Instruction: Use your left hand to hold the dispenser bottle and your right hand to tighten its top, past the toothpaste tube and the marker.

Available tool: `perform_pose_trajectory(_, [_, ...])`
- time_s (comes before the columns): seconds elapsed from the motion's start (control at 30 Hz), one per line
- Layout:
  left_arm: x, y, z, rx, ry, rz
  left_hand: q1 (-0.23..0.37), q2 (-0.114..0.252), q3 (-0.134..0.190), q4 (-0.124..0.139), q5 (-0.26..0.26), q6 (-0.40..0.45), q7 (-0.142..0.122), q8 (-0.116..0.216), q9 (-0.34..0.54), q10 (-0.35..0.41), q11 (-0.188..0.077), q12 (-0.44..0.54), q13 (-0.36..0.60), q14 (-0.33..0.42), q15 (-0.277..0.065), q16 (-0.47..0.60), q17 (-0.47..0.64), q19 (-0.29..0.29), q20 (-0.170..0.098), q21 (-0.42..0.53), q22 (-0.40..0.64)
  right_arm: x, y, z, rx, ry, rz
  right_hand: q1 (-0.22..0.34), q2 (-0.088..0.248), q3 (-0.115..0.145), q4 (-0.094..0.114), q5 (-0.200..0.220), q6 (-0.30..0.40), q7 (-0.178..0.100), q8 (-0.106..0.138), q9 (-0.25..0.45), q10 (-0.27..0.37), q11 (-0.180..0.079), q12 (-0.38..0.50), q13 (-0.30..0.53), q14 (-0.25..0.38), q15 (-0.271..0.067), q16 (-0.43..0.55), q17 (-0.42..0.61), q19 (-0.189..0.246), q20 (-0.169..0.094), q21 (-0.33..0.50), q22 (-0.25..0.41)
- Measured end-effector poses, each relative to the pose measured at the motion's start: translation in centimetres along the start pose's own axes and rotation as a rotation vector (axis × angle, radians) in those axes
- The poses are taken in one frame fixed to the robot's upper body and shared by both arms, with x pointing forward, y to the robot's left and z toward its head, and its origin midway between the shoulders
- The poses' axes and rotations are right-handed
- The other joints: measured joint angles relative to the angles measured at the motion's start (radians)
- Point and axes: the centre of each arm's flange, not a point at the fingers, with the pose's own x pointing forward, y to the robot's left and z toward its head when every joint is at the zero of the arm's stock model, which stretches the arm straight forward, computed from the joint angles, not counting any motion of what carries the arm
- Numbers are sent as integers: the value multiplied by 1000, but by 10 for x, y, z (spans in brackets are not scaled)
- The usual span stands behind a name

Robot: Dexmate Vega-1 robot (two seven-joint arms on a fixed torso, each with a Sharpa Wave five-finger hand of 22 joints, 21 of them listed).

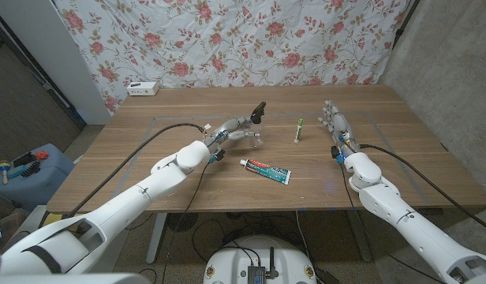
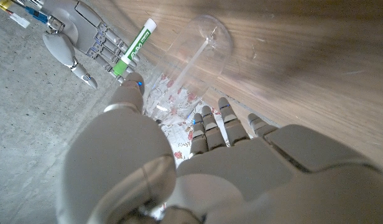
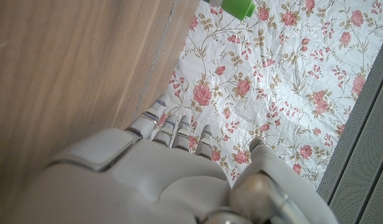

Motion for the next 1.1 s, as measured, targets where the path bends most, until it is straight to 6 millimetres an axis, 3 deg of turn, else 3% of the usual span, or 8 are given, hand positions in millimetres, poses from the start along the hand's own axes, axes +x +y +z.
perform_pose_trajectory(0.53, [10,-3,-2,-7,8,-1,45,29,0,0,-17,70,-6,11,7,74,-23,16,7,64,-1,0,2,19,-27,0,0,-2,-1,-2,4,-1,-9,-3,3,1,7,0,0,0,0,0,0,0,0,0,0,0,0,0,0,0,0,0])
perform_pose_trajectory(0.67, [11,-4,-2,-8,9,4,66,39,0,0,-38,116,-10,18,10,121,-31,29,13,103,-2,7,2,39,-44,0,0,-2,-1,-3,5,-1,-12,-2,3,1,7,0,0,0,0,0,0,0,0,0,0,0,0,0,0,0,0,0])
perform_pose_trajectory(0.87, [13,-5,-3,-12,11,18,103,55,0,0,-69,197,-15,26,9,199,-34,44,18,163,-5,7,-1,113,-41,4,-5,-1,-2,-3,7,-1,-14,-2,3,1,7,0,4,4,0,-5,0,0,0,0,0,0,0,0,0,0,0,0])
perform_pose_trajectory(1.1, [14,-6,-4,-17,8,31,116,66,0,0,-76,253,-18,33,14,240,-40,52,18,193,-7,7,-1,145,-44,6,-5,-1,-2,-4,10,0,-16,-2,3,1,7,0,6,5,0,-5,0,0,0,0,0,0,0,0,0,0,0,0])
